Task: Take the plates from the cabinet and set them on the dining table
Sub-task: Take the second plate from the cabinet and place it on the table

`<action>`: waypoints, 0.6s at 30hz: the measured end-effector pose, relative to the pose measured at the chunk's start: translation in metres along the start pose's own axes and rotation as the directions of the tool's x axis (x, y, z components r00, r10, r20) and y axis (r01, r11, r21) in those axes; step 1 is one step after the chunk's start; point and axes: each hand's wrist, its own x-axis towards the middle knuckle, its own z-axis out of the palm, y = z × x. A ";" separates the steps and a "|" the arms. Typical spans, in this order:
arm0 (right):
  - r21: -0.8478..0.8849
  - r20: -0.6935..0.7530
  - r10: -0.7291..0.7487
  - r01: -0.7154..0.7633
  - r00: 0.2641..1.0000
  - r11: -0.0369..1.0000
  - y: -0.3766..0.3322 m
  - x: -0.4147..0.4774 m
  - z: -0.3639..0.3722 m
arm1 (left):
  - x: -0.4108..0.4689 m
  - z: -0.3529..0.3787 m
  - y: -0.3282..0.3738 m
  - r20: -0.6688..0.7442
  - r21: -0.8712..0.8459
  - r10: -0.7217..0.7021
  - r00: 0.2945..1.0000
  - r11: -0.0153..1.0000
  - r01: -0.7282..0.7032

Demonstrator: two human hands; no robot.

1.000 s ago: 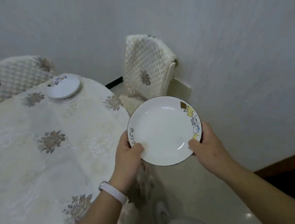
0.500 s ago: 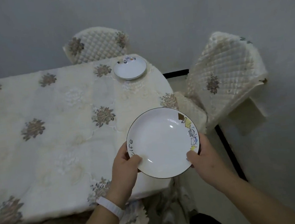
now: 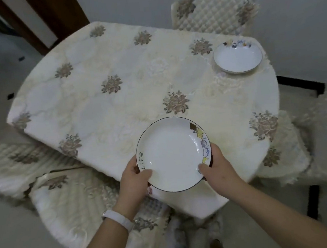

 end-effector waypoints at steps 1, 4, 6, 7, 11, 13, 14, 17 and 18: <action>-0.006 0.032 0.000 0.000 0.999 1.000 0.000 0.009 0.007 | 0.003 -0.005 -0.001 -0.032 -0.015 -0.001 0.999 1.000 0.000; -0.044 0.099 -0.006 0.011 0.995 0.999 -0.001 0.031 0.028 | 0.012 -0.020 -0.008 -0.100 -0.041 -0.026 0.995 0.999 0.022; -0.081 0.123 -0.009 0.019 0.992 0.996 -0.002 0.043 0.042 | 0.019 -0.030 -0.017 -0.123 -0.055 -0.041 0.992 0.998 0.035; -0.096 0.131 -0.003 0.015 0.991 0.995 -0.001 0.048 0.048 | 0.023 -0.035 -0.022 -0.131 -0.055 -0.052 0.990 0.997 0.045; -0.152 0.155 0.041 -0.017 0.987 0.988 0.005 0.067 0.066 | 0.040 -0.047 -0.044 -0.142 -0.043 -0.106 0.984 0.994 0.101; -0.180 0.152 0.063 -0.035 0.986 0.983 0.008 0.073 0.071 | 0.050 -0.049 -0.052 -0.142 -0.036 -0.136 0.980 0.991 0.132; -0.193 0.145 0.070 -0.041 0.987 0.980 0.010 0.077 0.072 | 0.055 -0.049 -0.056 -0.133 -0.024 -0.142 0.981 0.990 0.140; -0.222 0.114 0.085 -0.058 0.990 0.973 0.014 0.087 0.073 | 0.069 -0.047 -0.065 -0.102 0.047 -0.146 0.984 0.987 0.151; -0.229 0.105 0.089 -0.063 0.991 0.971 0.016 0.090 0.073 | 0.073 -0.046 -0.068 -0.096 0.072 -0.146 0.985 0.986 0.153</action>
